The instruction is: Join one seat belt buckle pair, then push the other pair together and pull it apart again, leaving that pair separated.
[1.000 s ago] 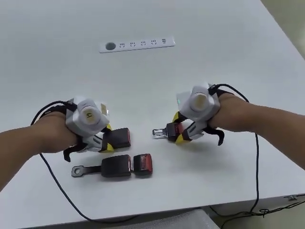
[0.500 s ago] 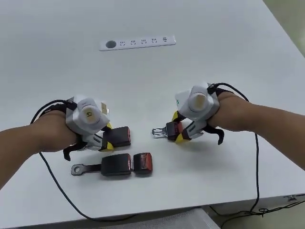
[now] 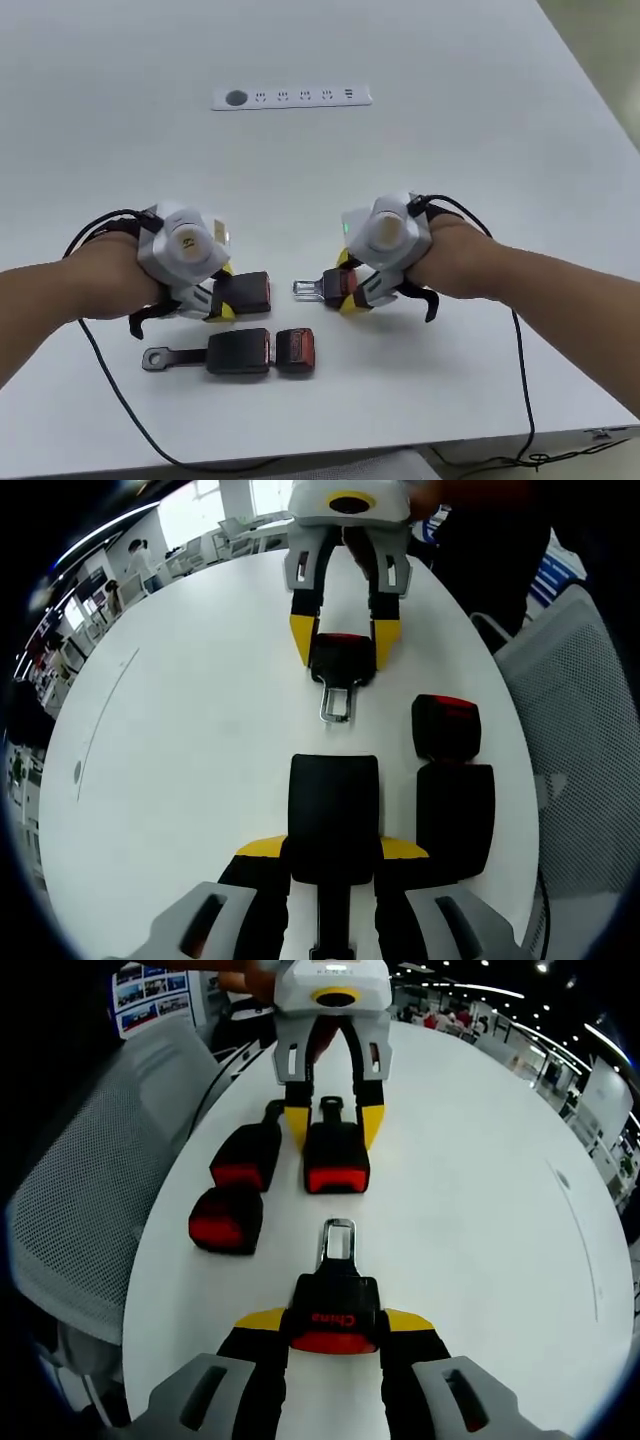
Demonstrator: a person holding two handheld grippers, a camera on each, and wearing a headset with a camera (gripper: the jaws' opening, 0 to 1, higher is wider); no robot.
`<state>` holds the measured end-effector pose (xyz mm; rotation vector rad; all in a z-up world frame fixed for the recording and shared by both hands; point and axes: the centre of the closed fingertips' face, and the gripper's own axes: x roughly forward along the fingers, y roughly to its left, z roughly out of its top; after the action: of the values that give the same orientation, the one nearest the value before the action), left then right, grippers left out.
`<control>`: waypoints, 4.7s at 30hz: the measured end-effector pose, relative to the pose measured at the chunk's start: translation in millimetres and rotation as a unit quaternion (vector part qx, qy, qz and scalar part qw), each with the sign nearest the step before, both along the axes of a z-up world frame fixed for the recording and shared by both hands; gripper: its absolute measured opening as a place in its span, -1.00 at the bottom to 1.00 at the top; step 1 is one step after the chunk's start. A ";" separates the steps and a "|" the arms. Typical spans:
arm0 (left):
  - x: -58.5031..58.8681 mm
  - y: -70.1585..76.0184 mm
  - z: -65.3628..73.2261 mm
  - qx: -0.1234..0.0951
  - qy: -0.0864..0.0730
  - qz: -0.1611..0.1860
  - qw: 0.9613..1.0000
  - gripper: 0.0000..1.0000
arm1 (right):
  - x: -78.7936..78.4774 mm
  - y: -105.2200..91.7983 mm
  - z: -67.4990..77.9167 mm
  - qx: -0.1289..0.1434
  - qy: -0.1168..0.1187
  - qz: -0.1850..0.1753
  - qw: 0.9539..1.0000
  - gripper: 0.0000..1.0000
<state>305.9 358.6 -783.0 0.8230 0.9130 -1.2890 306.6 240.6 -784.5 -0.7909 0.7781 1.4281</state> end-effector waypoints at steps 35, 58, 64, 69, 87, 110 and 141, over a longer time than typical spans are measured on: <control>1.0 -2.1 -0.4 -0.003 -0.001 -0.010 1.000 -0.34 | -1.2 39.8 -1.2 0.015 0.001 0.001 1.000 -0.38; -2.8 -5.2 4.8 -0.009 -0.001 -0.018 1.000 -0.36 | -1.6 56.9 -1.2 0.005 0.004 -0.006 1.000 -0.39; -3.9 -6.0 6.3 -0.012 -0.001 -0.014 1.000 -0.35 | -1.3 54.9 -1.0 0.004 0.004 0.002 1.000 -0.38; -0.6 -3.0 4.1 -0.004 0.000 -0.015 1.000 -0.34 | 2.7 41.8 0.1 -0.003 0.003 -0.002 1.000 -0.37; -0.6 -3.2 2.2 -0.013 0.000 -0.012 1.000 -0.34 | 2.0 -4.6 3.8 0.011 0.003 -0.023 1.000 -0.34; 2.6 -3.0 -1.4 -0.018 0.002 -0.013 1.000 -0.33 | -0.6 -60.6 -3.3 -0.021 0.001 -0.020 1.000 -0.23; -16.5 38.0 54.0 -0.117 -0.048 0.152 0.980 0.50 | -39.3 -70.6 38.1 0.071 -0.007 -0.247 0.966 0.83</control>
<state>289.5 396.5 -728.9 0.5333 0.7588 -1.0555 267.3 170.1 -746.4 -0.4529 0.7854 1.0134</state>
